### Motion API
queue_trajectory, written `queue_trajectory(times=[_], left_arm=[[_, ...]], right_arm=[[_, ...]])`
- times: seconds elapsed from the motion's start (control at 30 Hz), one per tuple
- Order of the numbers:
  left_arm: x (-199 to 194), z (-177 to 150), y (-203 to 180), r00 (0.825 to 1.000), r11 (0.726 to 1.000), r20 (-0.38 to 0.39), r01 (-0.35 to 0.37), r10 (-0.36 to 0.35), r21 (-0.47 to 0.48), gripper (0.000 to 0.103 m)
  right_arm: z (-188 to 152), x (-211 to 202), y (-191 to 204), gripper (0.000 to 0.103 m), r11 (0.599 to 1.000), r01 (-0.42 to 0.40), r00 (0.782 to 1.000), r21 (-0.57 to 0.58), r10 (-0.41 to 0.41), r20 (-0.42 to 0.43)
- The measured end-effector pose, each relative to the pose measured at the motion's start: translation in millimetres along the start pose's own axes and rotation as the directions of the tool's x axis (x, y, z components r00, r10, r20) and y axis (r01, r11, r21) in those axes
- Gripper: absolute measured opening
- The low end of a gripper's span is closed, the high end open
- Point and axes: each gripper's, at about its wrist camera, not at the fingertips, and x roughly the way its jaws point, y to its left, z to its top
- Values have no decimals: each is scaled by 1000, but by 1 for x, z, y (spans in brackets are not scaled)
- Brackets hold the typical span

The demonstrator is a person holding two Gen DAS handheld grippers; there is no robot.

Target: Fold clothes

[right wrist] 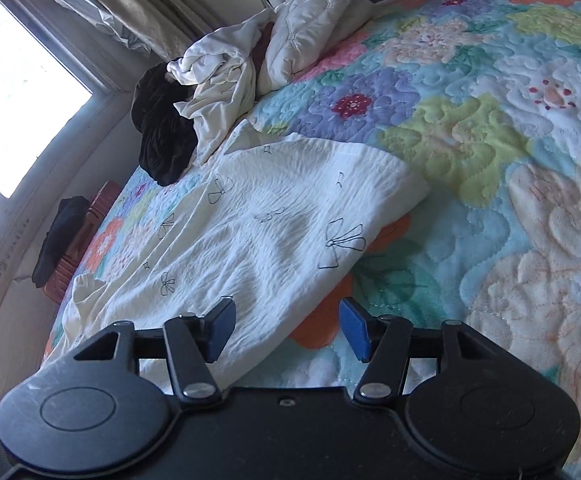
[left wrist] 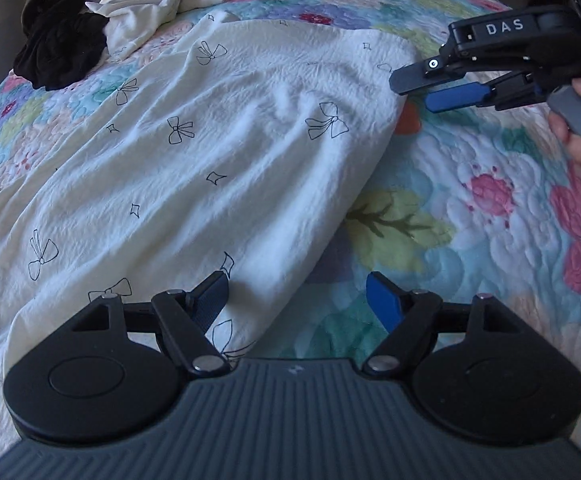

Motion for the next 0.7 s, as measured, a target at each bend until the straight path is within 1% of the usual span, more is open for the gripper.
queue_trajectory(times=[0.03,0.07,0.1,0.13,0.17,0.2,0.23,0.33,0.4,0.43,0.47,0.5,0.53,0.57,0.67,0.7], left_arm=[[6,0,0,1000,1000,-11,-27,27,-7,77],[5,0,3,999,999,-6,-34,34,-22,74],[4,0,6,999,999,3,-35,35,-37,62],[2,1,9,999,998,11,-37,37,-53,45],[1,1,12,999,997,20,-38,39,-69,38],[-1,1,15,999,996,28,-39,41,-85,28],[-2,1,19,999,994,31,-24,27,-108,20],[-2,0,30,999,985,34,9,-4,-169,12],[-3,-1,32,999,984,36,17,-10,-177,9],[-3,-1,32,999,984,37,20,-14,-178,6],[-3,-2,33,999,983,37,24,-17,-180,6],[-3,-2,33,999,983,38,27,-21,-181,5],[-3,-2,34,999,983,38,31,-24,-182,4],[-3,-3,34,999,983,38,34,-28,-183,4],[-4,-4,36,999,983,29,41,-37,-177,3],[-5,-4,36,999,985,16,41,-39,-167,7]], right_arm=[[-1,2,-4,63,1000,5,1000,11,-5,5],[-2,5,-8,63,1000,5,1000,29,-5,6],[-3,6,-11,63,999,-2,1000,43,2,6],[-3,8,-12,63,999,-7,1000,46,7,11],[-4,10,-13,63,999,-11,1000,47,10,16],[-4,12,-14,63,999,-14,1000,48,13,22],[-4,14,-15,63,999,-18,999,49,17,28],[-6,20,-18,65,998,-33,998,50,30,57],[-6,27,-20,67,997,-48,994,62,42,98],[-6,31,-20,67,996,-50,992,67,42,120],[-5,34,-17,67,997,-45,990,60,37,138],[-4,38,-12,51,999,-30,988,34,24,153],[-2,42,-6,32,1000,-9,988,3,9,151],[0,46,0,4,999,12,989,-30,-8,145],[3,42,23,4,997,7,983,-71,6,184],[4,36,30,4,996,-7,980,-84,23,196]])
